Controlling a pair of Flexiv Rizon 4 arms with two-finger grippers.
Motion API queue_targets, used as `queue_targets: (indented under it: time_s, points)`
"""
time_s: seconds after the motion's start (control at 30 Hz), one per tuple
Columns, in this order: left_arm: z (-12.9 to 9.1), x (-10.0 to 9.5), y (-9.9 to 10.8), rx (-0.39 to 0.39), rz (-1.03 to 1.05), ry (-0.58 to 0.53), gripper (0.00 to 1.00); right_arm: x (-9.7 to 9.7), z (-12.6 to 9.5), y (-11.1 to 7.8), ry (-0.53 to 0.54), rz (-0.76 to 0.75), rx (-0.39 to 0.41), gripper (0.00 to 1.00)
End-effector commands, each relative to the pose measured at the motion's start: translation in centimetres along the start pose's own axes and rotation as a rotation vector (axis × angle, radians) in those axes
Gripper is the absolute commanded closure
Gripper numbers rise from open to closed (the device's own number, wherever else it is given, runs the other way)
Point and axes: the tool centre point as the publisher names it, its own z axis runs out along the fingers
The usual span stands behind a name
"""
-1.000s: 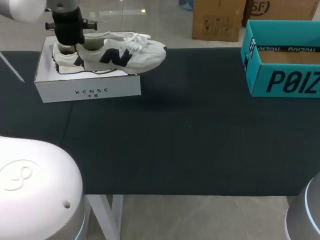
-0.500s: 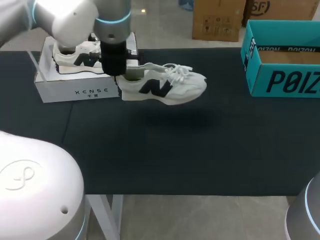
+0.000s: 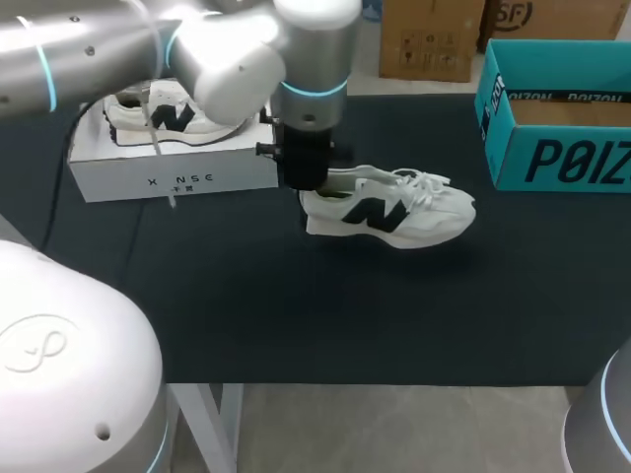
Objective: Take the shoe out of the shoebox, open the shoe tongue, remove and reinsert the insole, then place the shoe into the shoebox
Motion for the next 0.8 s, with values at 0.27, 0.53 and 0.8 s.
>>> queue_targets:
  time_s: [0.27,0.53,0.8]
  points:
    - [2.9,-5.6,-1.7,0.017,-0.007,0.090,1.00,0.0,0.1,-0.1,-0.001,0.000,0.002,0.00]
    - [4.4,-6.9,-2.6,0.025,-0.016,0.108,1.00,0.0,0.1,-0.1,-0.001,0.000,0.002,0.00]
    - [5.4,-7.2,-4.2,0.041,-0.007,0.138,1.00,0.0,0.1,-0.1,-0.001,0.000,0.002,0.00]
